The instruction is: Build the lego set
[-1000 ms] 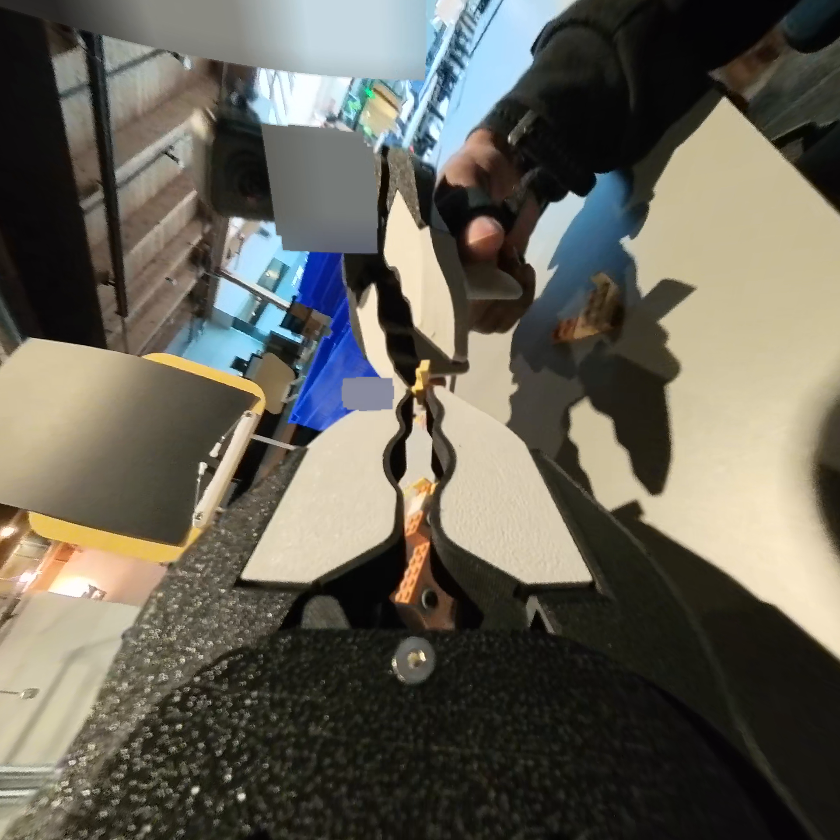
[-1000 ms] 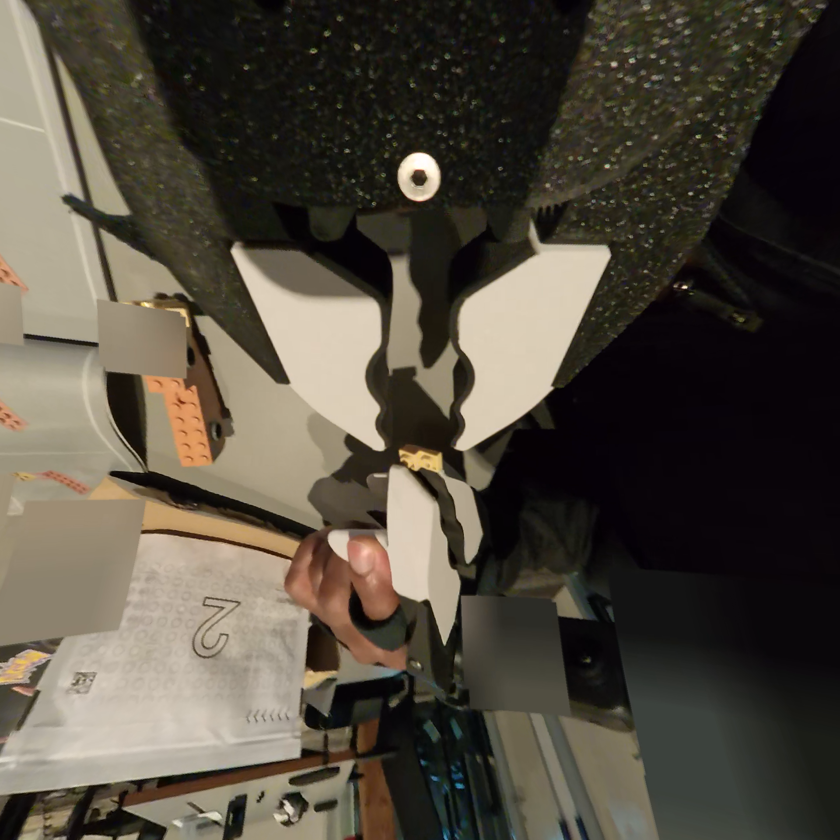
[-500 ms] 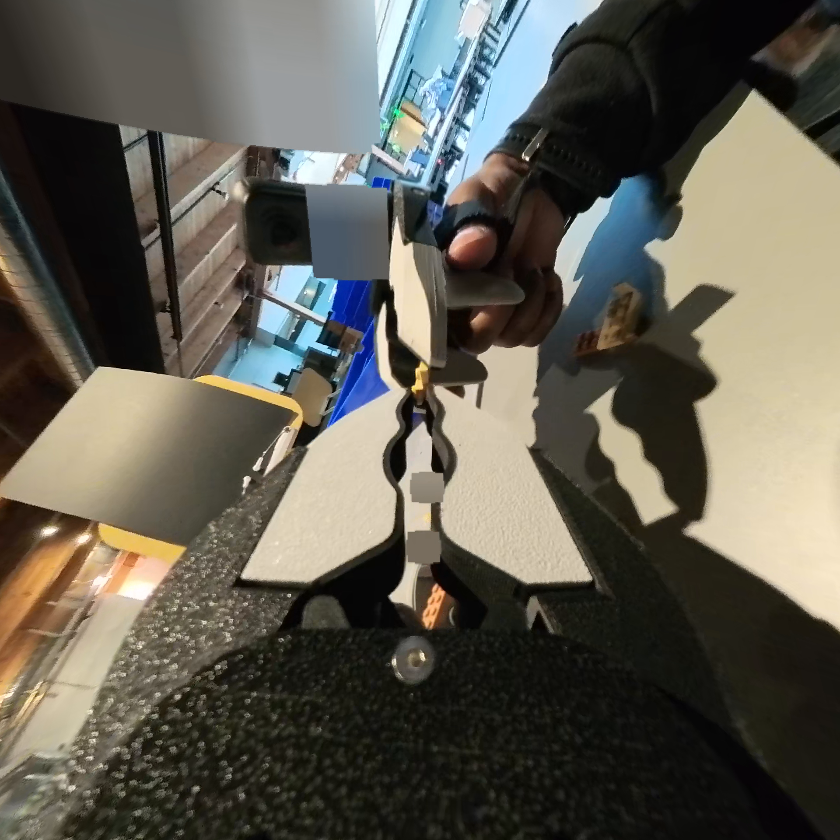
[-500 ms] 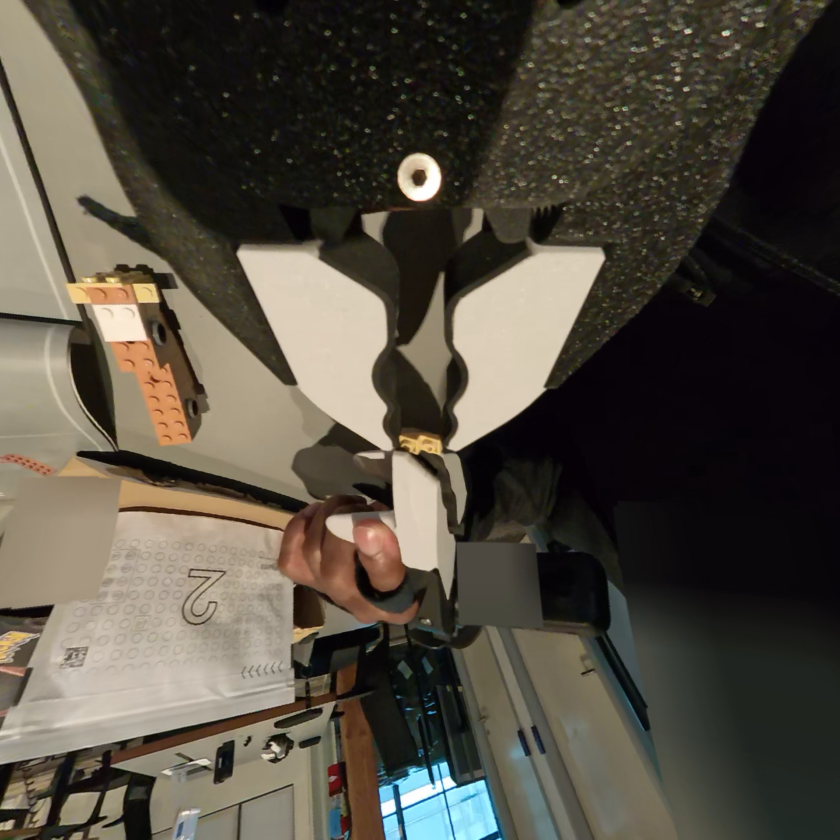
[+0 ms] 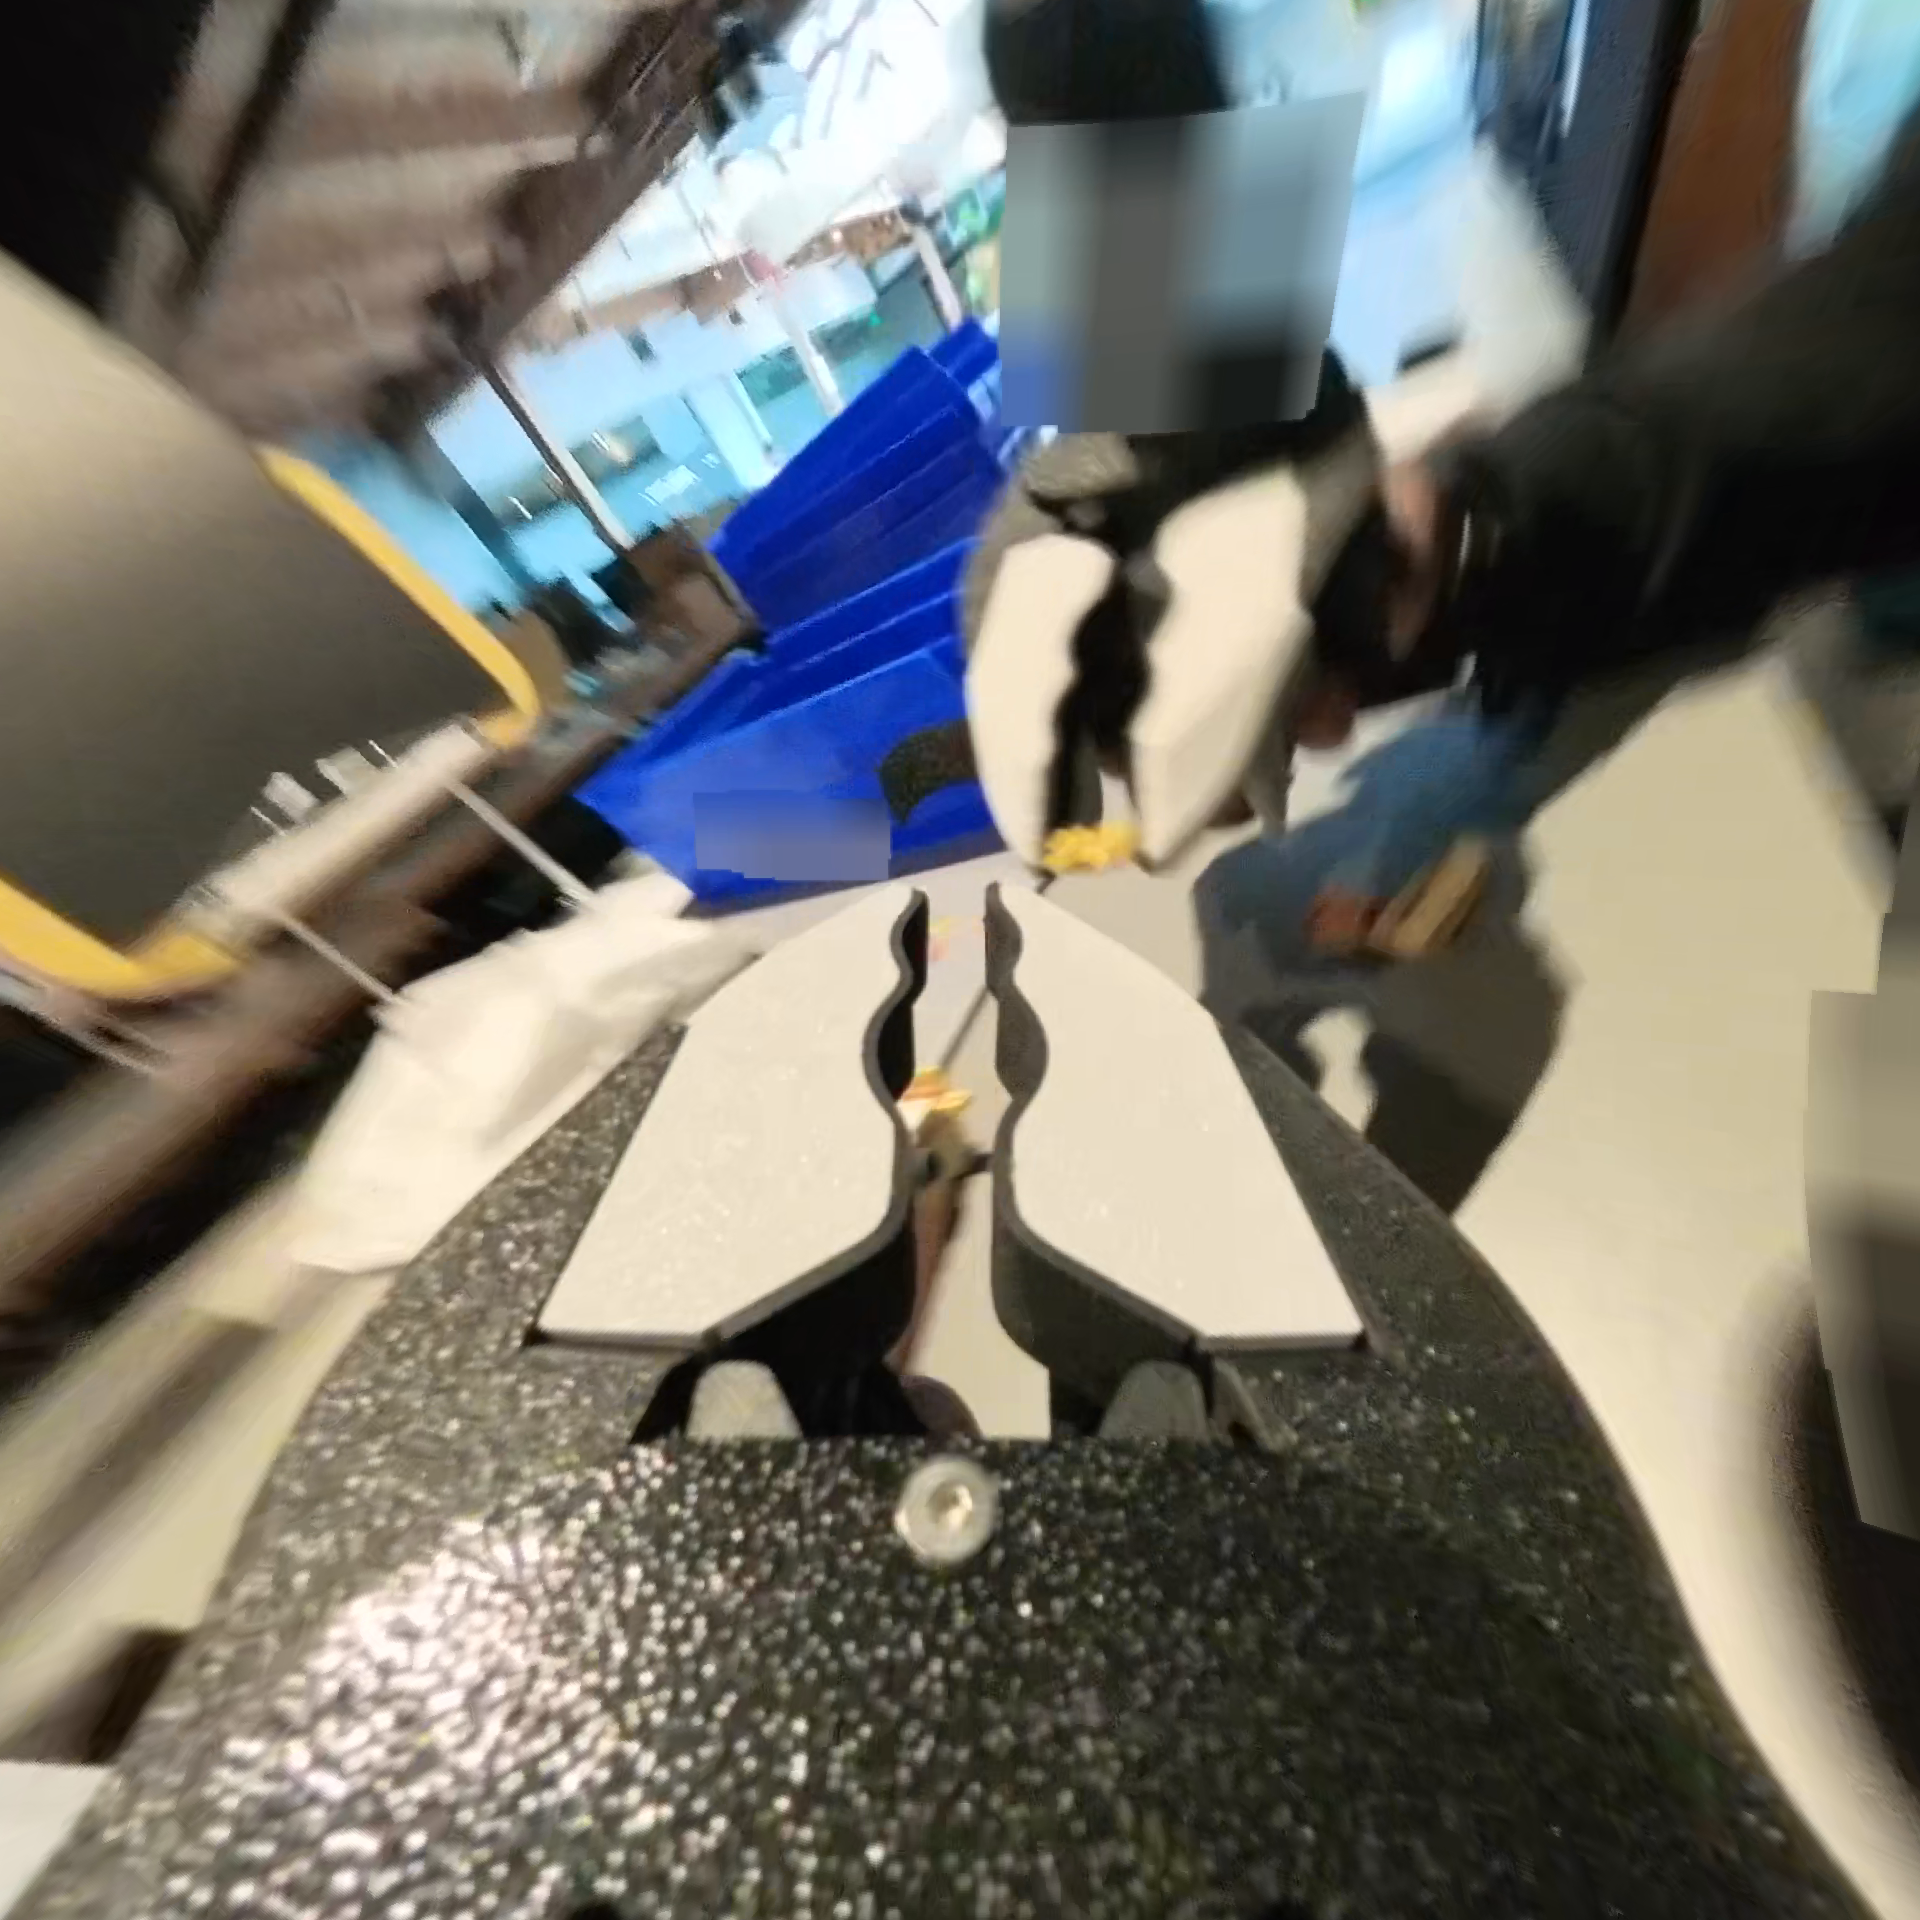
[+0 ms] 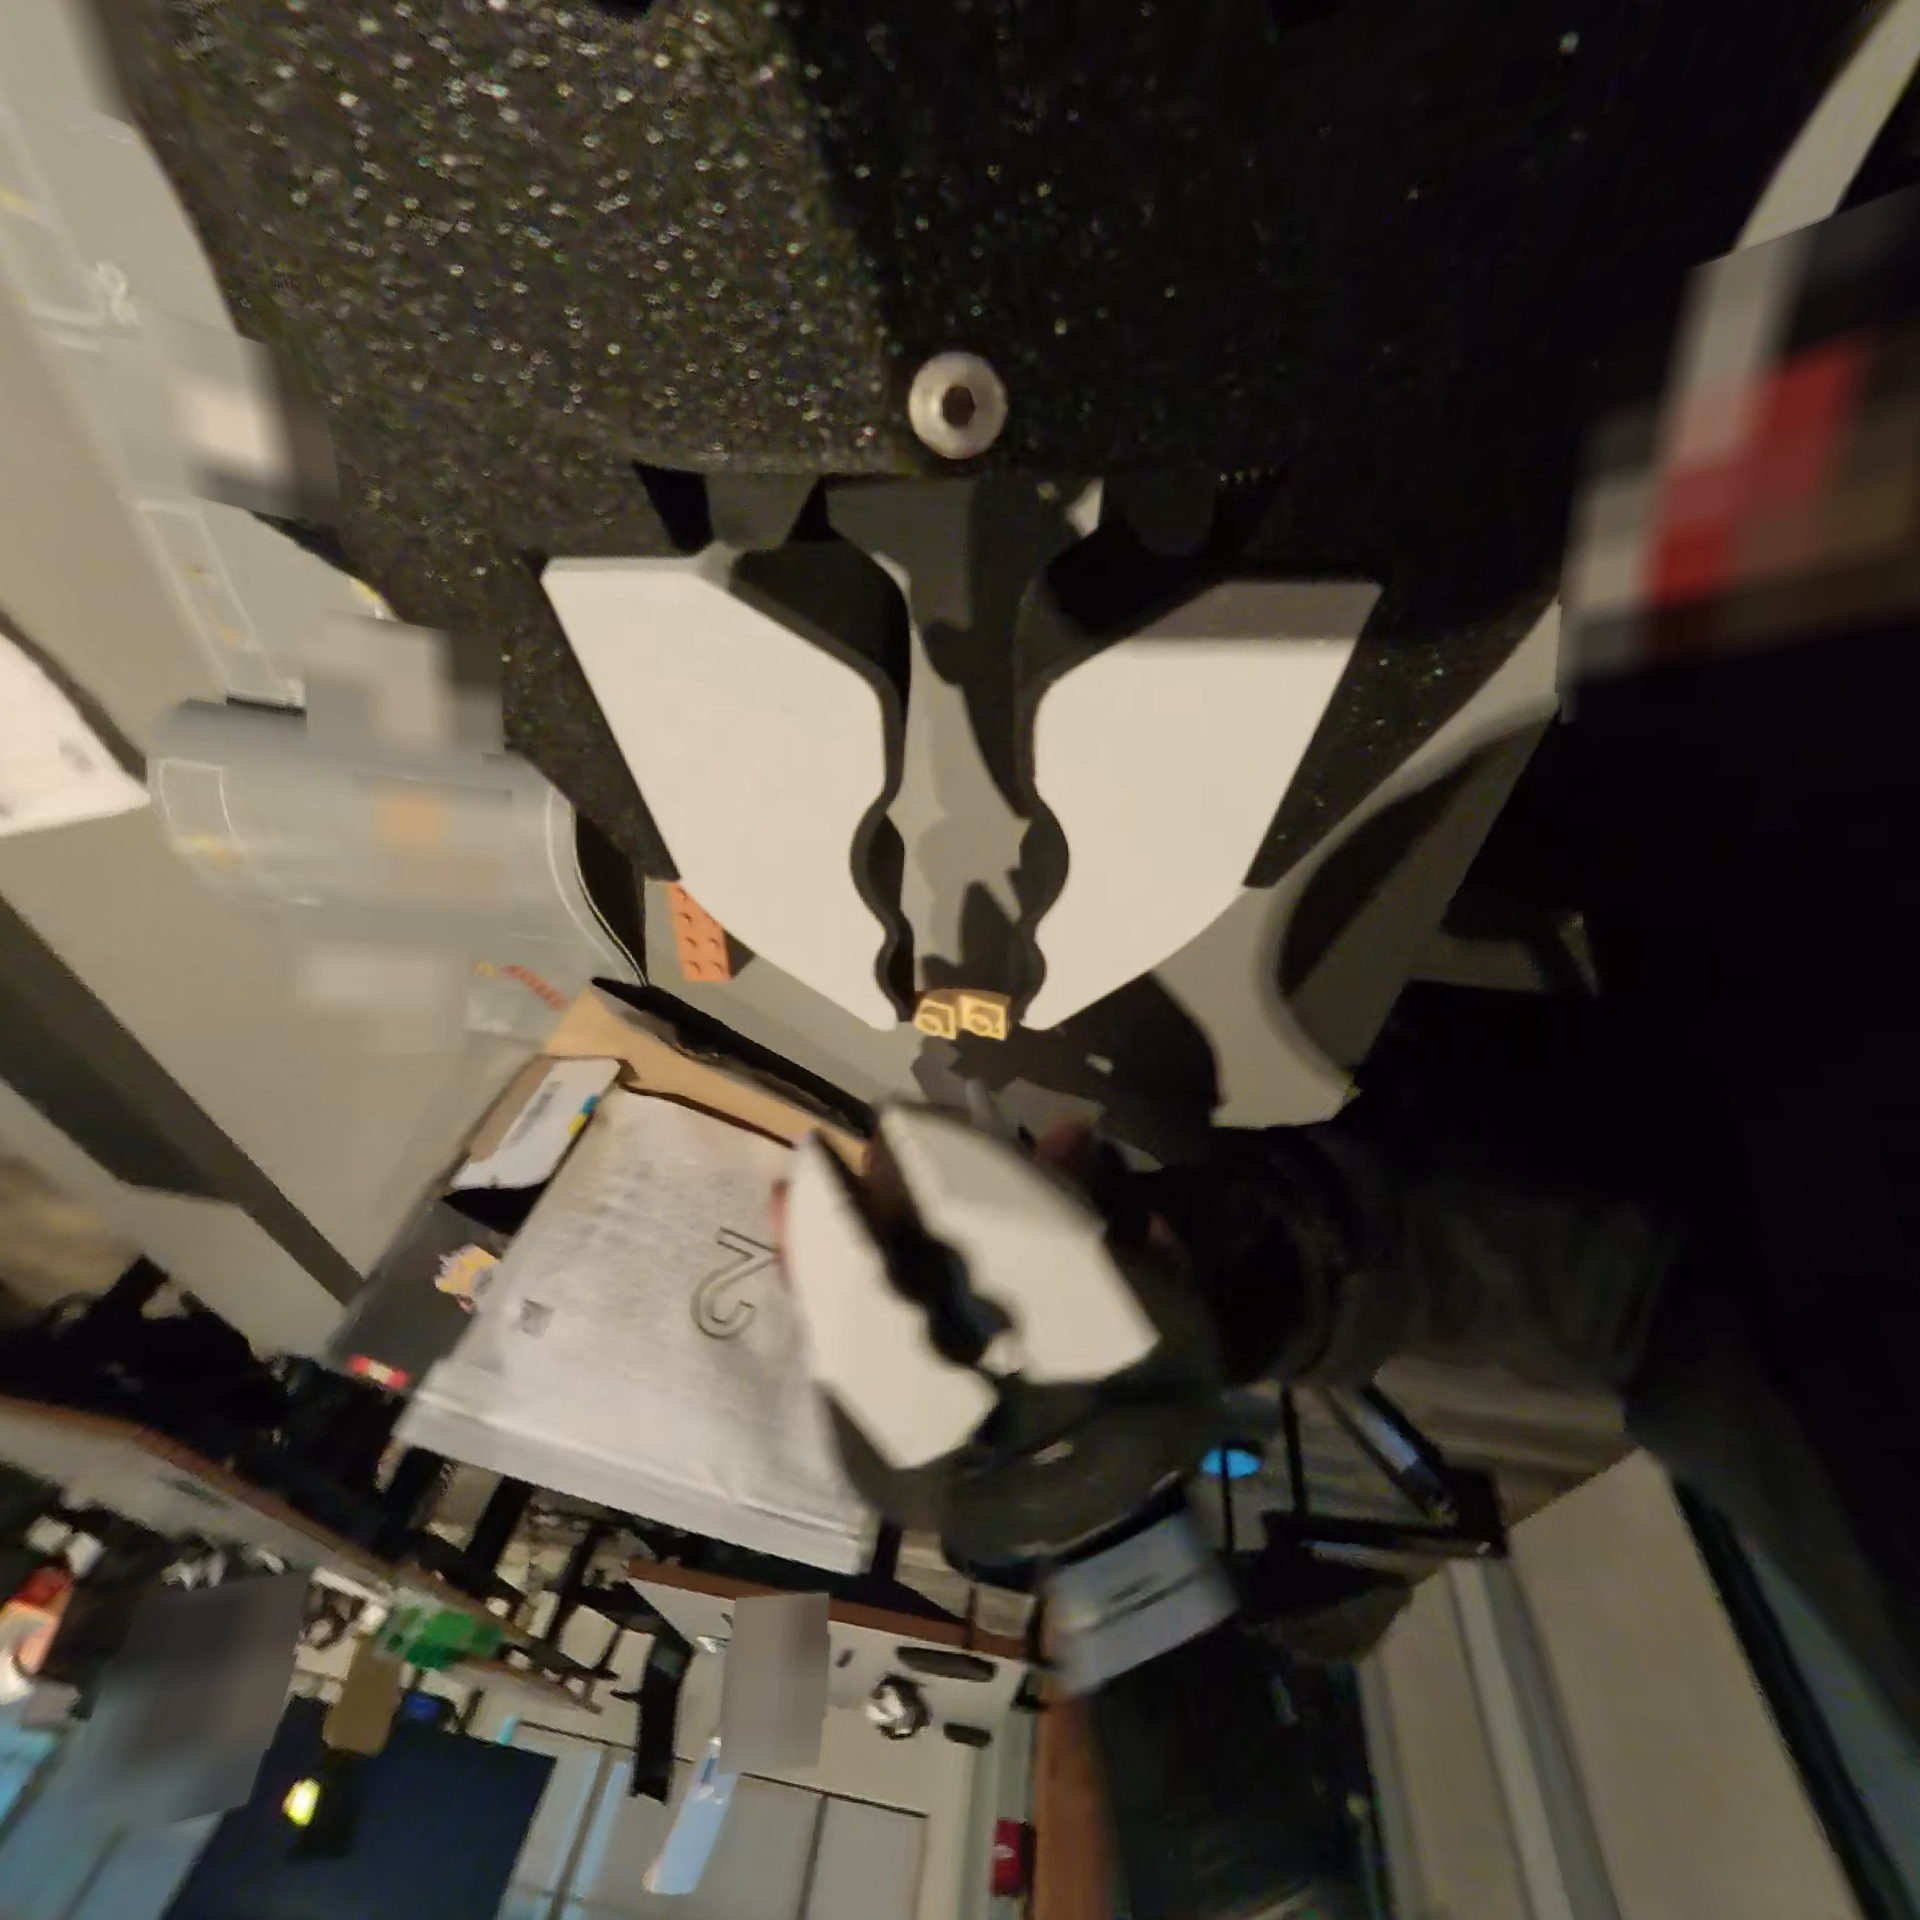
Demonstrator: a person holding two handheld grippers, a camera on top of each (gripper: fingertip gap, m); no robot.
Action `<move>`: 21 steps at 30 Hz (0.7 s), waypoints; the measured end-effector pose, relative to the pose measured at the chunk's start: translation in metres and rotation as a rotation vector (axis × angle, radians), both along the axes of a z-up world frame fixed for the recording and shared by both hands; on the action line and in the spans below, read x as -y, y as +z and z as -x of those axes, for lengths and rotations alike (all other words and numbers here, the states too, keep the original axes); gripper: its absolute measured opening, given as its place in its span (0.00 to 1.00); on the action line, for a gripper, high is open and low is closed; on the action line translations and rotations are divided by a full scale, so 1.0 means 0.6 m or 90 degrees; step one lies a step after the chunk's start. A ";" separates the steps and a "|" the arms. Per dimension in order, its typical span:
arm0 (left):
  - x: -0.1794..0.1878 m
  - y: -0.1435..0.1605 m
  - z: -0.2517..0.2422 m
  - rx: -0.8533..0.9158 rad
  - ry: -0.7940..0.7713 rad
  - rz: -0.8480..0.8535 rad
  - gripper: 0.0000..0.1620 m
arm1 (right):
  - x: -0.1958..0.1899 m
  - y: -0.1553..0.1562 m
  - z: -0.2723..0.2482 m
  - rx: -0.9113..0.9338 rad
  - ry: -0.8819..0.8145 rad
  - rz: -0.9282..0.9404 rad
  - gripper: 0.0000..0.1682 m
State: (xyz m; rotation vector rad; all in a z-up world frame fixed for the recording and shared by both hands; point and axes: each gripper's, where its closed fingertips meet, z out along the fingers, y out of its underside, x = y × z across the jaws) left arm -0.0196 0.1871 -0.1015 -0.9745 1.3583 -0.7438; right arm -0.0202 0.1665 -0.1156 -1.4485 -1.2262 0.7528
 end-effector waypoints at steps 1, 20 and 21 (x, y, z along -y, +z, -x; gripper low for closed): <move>0.001 0.006 0.002 0.011 -0.020 0.069 0.06 | 0.004 -0.001 0.003 0.006 0.008 -0.011 0.10; 0.028 -0.018 -0.023 -0.048 -0.135 0.628 0.12 | -0.024 0.007 -0.009 0.086 -0.124 -0.223 0.10; 0.029 -0.018 -0.025 -0.047 -0.138 0.633 0.11 | -0.024 0.007 -0.010 0.091 -0.127 -0.230 0.10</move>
